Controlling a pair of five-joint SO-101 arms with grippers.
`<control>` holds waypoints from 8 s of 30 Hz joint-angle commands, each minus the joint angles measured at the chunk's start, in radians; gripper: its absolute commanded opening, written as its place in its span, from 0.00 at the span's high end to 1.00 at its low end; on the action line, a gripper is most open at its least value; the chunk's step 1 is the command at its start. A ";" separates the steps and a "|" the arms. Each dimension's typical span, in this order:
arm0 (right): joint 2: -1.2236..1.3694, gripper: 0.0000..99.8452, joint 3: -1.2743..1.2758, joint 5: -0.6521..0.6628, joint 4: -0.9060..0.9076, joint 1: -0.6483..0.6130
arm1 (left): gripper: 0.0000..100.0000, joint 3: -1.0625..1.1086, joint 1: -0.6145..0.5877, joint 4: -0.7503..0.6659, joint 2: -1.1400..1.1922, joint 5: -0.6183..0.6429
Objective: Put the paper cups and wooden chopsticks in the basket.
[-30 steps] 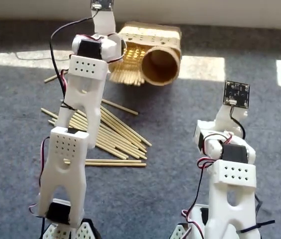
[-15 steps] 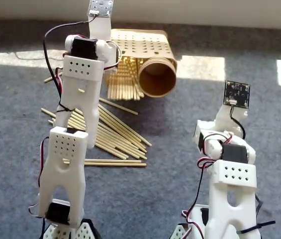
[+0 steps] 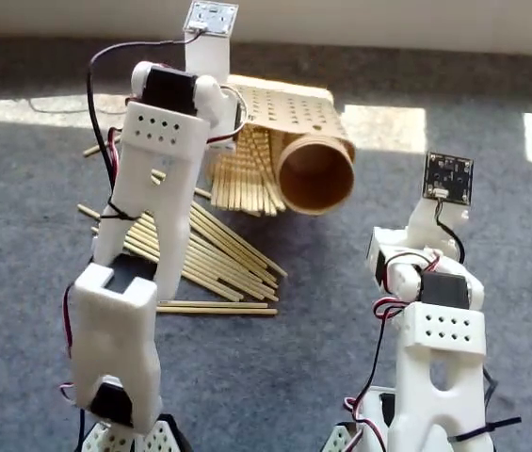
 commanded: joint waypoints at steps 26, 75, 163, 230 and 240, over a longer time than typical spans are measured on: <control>-0.263 0.87 -0.004 -0.006 0.065 0.166 | 0.87 0.200 0.030 -0.146 -0.257 0.009; -0.280 0.87 0.096 -0.006 -0.039 0.107 | 0.82 -0.090 -0.424 -0.087 -0.113 -0.178; -0.280 0.87 0.147 -0.002 -0.091 0.081 | 0.87 -0.630 -0.561 -0.746 0.955 -0.414; -0.282 0.87 0.147 -0.006 -0.090 0.079 | 0.99 -0.677 -0.536 -0.083 0.796 -0.640; -0.280 0.87 0.176 -0.006 -0.091 0.018 | 0.99 -0.667 -0.536 -0.002 0.564 -0.634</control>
